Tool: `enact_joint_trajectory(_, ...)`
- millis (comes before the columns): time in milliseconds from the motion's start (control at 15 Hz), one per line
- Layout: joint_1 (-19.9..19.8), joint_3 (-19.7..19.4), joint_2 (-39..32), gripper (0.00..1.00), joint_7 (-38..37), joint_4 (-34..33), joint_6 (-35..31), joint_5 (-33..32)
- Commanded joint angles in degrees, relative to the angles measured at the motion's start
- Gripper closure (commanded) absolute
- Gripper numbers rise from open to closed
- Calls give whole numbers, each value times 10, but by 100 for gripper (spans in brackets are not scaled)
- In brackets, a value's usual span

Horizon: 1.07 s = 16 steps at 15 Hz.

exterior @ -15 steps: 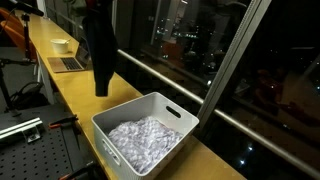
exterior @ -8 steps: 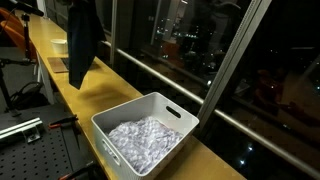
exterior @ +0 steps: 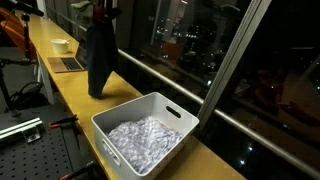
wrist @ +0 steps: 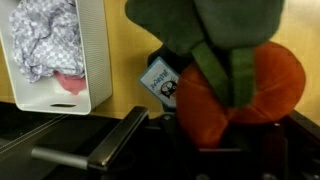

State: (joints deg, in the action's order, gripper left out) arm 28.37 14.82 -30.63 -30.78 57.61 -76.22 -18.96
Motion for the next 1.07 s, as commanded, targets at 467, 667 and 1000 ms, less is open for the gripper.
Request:
enact_joint_trajectory(467,-144,-18,97,100,96,356,-289,174)
enact_joint_trajectory(667,-140,-23,125,74,93,431,-339,178)
enact_joint_trajectory(1000,-168,-48,225,39,105,549,-389,183)
